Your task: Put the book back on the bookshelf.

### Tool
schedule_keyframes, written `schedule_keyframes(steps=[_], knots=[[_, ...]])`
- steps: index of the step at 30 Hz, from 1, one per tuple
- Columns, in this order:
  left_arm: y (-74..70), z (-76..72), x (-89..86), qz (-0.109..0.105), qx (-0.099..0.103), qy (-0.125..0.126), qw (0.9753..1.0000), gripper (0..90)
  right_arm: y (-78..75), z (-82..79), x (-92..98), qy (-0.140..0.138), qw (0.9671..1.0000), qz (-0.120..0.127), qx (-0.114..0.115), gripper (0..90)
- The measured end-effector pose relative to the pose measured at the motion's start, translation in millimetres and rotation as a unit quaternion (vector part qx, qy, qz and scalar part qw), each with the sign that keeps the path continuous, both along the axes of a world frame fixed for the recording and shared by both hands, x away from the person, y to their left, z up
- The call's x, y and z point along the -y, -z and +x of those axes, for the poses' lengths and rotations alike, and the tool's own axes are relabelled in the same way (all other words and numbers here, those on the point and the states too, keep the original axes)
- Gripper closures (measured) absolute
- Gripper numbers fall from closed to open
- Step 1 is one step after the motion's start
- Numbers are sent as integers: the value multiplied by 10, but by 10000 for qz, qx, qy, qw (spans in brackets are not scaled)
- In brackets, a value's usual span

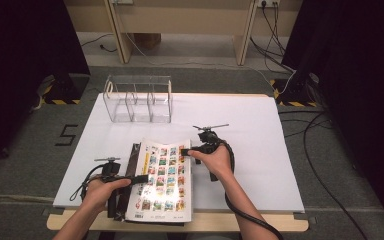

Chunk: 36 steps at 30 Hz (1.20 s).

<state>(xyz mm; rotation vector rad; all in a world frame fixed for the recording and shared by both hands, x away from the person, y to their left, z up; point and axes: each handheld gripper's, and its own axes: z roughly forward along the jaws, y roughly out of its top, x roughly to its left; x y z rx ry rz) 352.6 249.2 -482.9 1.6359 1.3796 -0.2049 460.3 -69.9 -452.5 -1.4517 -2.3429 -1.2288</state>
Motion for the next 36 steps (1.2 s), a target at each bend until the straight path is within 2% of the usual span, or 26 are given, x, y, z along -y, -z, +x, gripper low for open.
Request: schedule_keyframes(steps=[3,4,7,9,12,13,16,19,20,21,22,23,26,28,29,30,31,32,33,34,36], knots=[[7,-4,-9,-26,0,-22,10000,692,23,25,3,-3,10000,82,-34,555],[9,-5,-13,-37,1,-24,10000,692,37,44,4,22,9998,148,-123,566],[8,-8,-19,-18,14,-46,10000,692,67,76,11,83,9993,304,-204,583],[9,-11,-21,-25,25,-59,10000,692,86,92,4,151,9989,324,-293,584],[8,-13,-24,-26,30,-72,10000,692,127,120,-5,166,9986,392,-298,589],[7,-13,-25,-24,33,-68,10000,691,140,130,-3,220,9979,461,-393,597],[-7,-18,-14,85,121,-32,9999,685,161,151,5,240,9969,574,-471,612],[-11,-18,-13,111,156,-7,9998,678,156,160,13,188,9969,604,-468,628],[-10,-22,-23,125,186,11,9997,674,127,168,27,189,9956,736,-545,656],[-10,-22,-23,125,186,11,9997,670,127,168,27,189,9956,736,-545,656],[-18,-38,-22,183,285,9,9994,654,80,171,36,192,9943,831,-638,675],[-24,-45,-25,250,358,20,9990,642,66,168,33,181,9941,869,-619,678],[-38,-63,-32,336,428,-14,9985,593,16,153,28,171,9937,935,-596,686],[-68,-104,-107,583,617,-223,9961,554,-49,117,34,239,9925,1030,-607,700],[-68,-104,-107,583,617,-223,9961,532,-49,117,34,239,9925,1030,-607,700],[-84,-122,-164,575,747,-412,9947,526,-102,85,44,278,9909,1170,-602,712],[-112,-140,-247,437,819,-661,9935,520,-126,73,45,303,9906,1191,-595,716],[-127,-150,-287,439,866,-751,9924,516,-159,56,44,307,9903,1233,-560,720],[-127,-150,-287,439,866,-751,9924,512,-159,56,44,307,9903,1233,-560,720],[-144,-160,-334,575,930,-816,9906,505,-247,23,32,313,9906,1251,-460,728],[-152,-163,-348,601,943,-842,9902,501,-334,-6,17,352,9901,1307,-378,735]])
